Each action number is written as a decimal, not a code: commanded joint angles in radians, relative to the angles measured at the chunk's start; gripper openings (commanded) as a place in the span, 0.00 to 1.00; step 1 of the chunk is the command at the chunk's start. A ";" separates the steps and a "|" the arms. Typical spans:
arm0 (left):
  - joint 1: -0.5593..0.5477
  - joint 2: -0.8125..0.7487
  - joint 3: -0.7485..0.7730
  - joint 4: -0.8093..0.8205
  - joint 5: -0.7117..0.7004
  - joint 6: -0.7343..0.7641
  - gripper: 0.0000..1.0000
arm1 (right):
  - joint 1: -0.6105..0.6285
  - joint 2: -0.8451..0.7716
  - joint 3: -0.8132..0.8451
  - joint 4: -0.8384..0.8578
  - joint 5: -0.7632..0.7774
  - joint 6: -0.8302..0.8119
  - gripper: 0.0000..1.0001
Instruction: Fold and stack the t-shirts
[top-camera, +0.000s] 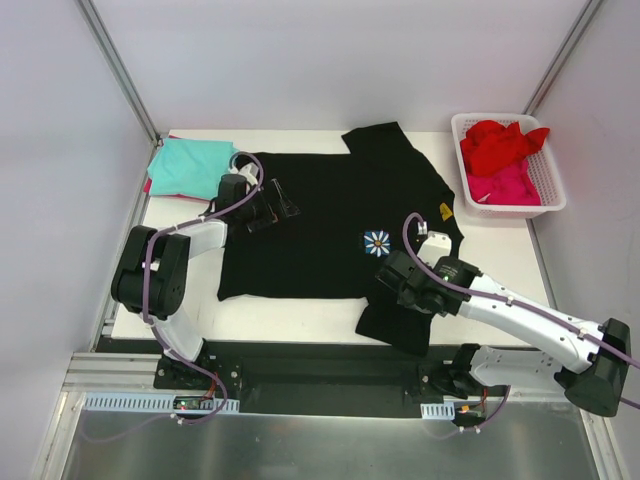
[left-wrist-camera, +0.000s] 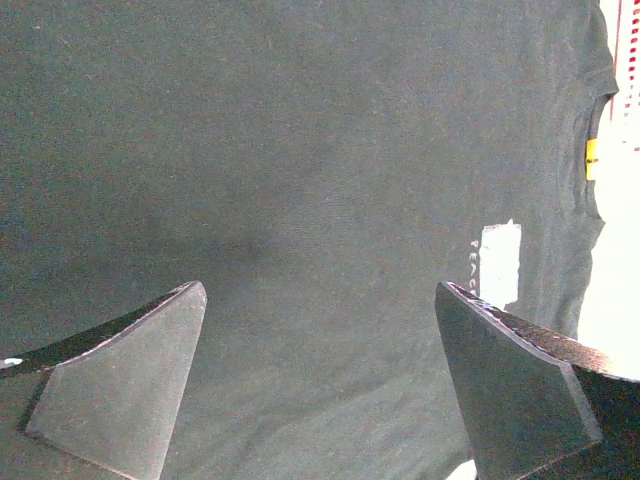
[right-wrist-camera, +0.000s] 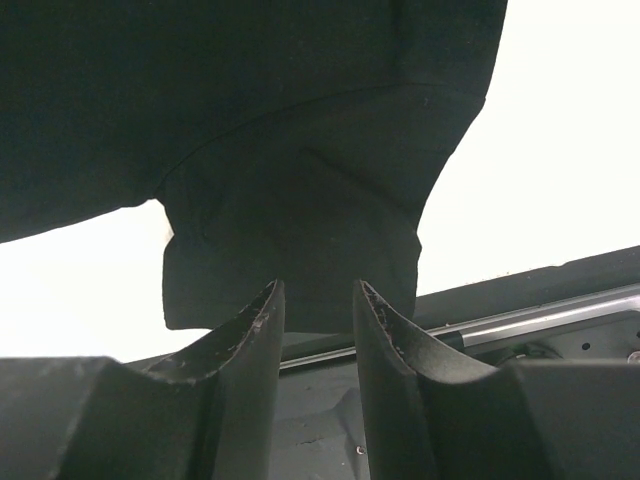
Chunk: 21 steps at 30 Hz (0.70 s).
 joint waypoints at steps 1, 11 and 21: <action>0.020 0.029 0.020 0.065 0.036 -0.011 0.99 | -0.011 -0.021 -0.013 -0.001 0.000 -0.017 0.37; 0.071 0.016 0.015 -0.036 -0.018 0.038 0.99 | -0.020 -0.047 -0.031 -0.001 -0.010 -0.016 0.37; 0.091 -0.024 -0.022 -0.050 -0.047 0.062 0.99 | -0.022 -0.061 -0.045 -0.009 -0.017 -0.006 0.37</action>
